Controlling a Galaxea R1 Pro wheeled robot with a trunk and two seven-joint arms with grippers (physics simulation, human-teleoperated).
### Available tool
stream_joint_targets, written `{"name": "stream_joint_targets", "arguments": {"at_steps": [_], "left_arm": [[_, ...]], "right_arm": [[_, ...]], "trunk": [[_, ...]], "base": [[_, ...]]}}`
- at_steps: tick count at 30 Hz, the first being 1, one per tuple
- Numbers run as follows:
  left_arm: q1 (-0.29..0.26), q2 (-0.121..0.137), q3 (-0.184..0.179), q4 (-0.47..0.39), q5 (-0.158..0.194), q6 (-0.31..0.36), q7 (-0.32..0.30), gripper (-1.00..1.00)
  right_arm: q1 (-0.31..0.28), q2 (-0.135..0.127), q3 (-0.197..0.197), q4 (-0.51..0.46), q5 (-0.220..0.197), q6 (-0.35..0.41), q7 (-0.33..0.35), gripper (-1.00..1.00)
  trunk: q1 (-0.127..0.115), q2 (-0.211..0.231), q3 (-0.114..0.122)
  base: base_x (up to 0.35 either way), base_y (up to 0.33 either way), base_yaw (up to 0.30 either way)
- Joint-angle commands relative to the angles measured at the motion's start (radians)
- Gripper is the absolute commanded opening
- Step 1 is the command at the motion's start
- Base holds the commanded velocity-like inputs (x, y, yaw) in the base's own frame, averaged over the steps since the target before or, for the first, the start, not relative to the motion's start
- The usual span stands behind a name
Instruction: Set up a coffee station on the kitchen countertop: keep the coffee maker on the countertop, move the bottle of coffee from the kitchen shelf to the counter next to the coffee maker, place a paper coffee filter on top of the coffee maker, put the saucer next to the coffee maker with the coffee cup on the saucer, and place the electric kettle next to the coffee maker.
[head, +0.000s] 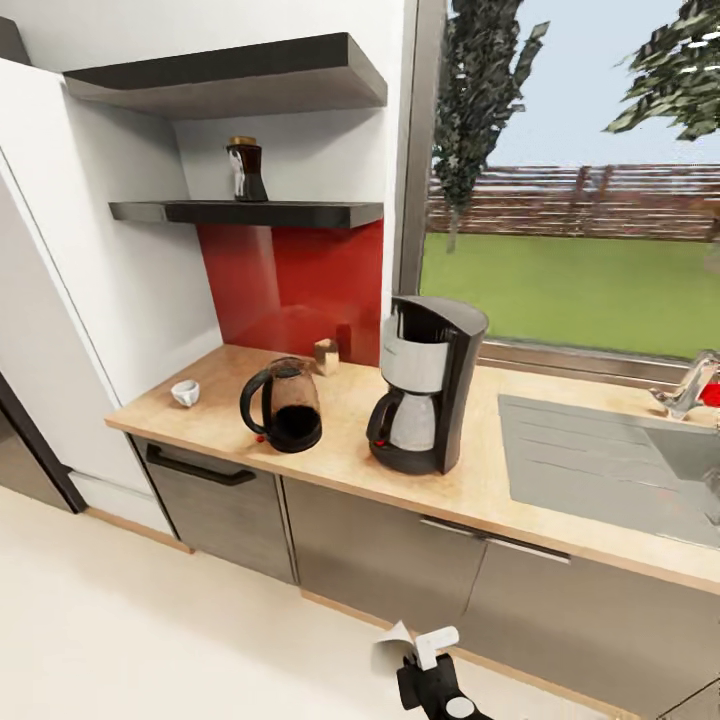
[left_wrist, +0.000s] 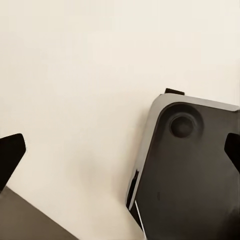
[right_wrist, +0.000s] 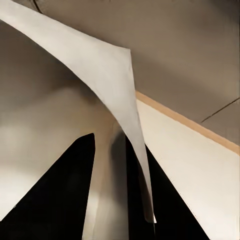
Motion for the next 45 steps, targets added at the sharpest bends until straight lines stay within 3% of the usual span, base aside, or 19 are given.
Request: {"name": "stream_joint_targets", "arguments": {"at_steps": [1, 24, 45], "left_arm": [[-0.001, 0.0, 0.001, 0.001, 0.001, -0.003, 0.001, 1.0], [-0.001, 0.0, 0.001, 0.001, 0.001, -0.003, 0.0, 1.0], [-0.001, 0.0, 0.001, 0.001, 0.001, -0.003, 0.0, 1.0]], "right_arm": [[0.0, 0.001, 0.009, 0.002, -0.013, -0.004, 0.001, -1.0], [0.008, 0.001, 0.01, 0.008, -0.013, -0.004, 0.003, -1.0], [0.014, 0.001, 0.01, 0.008, -0.013, -0.004, 0.003, -1.0]], "trunk": [[0.001, -0.002, -0.002], [0.001, -0.002, -0.002], [0.001, -0.002, -0.002]], "base": [[0.135, 0.325, -0.246], [0.101, 0.328, -0.028], [0.058, 0.335, -0.255]]}}
